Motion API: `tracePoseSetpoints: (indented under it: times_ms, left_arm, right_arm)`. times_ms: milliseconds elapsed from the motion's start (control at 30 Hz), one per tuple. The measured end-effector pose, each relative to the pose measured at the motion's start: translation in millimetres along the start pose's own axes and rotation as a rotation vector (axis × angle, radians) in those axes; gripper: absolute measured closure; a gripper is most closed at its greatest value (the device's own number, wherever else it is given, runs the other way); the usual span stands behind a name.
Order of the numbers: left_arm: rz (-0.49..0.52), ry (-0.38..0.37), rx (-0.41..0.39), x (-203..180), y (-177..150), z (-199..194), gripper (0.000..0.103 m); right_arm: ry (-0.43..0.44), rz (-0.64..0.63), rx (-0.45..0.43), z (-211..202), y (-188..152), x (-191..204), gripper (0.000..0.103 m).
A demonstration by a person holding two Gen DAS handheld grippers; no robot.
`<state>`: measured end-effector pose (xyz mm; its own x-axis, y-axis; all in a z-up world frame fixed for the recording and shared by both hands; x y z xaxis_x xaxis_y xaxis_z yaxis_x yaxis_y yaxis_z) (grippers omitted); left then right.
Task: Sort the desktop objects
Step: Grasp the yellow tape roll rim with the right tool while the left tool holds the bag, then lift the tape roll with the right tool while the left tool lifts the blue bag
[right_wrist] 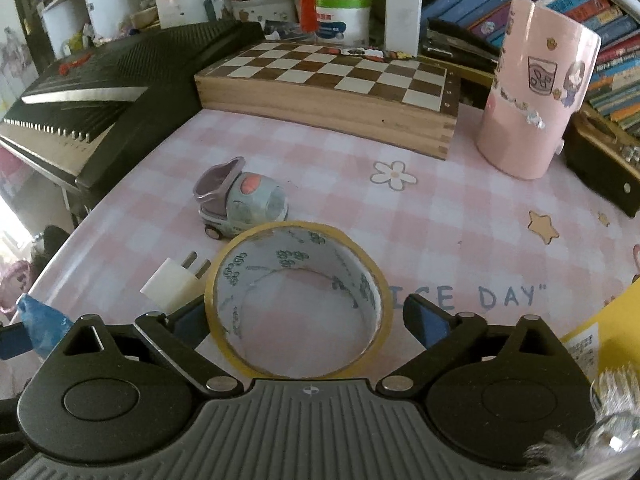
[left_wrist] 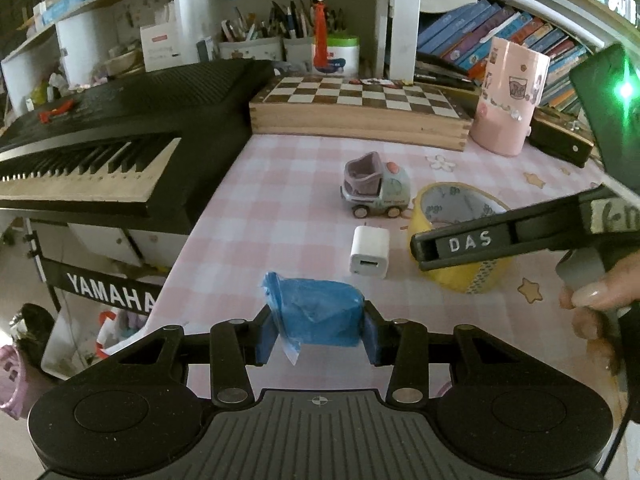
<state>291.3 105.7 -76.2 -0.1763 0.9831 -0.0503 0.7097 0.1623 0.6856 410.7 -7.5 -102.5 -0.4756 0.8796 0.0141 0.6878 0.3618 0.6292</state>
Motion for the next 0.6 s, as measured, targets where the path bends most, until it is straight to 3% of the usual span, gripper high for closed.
tracePoseSetpoints:
  times_ms: [33,67,600]
  left_arm:
    - [0.000,-0.001,-0.003,0,0,-1,0.062]
    - [0.002,-0.003,-0.006,0,1,-3,0.062]
    - [0.025,-0.062,-0.096,7,2,-45,0.062]
  right_arm:
    - [0.002,0.001,0.001,0,-1,1,0.009]
    - [0.010,-0.003,-0.001,0,-1,2,0.018]
    - [-0.042,0.020,-0.052,-57,-20,10,0.018]
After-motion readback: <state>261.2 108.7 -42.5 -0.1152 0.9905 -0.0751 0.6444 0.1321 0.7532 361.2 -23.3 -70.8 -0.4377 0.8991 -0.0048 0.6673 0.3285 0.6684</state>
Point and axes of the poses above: each gripper's, at about its wrist camera, not at the fingertips, and z roughly the way its jaws point, x to its left, y to its top, the point moved 2 cm from there along z, roughly the way its jaws point, and after that the axes turned 5 degrees about -z, right-handed, at the moved point
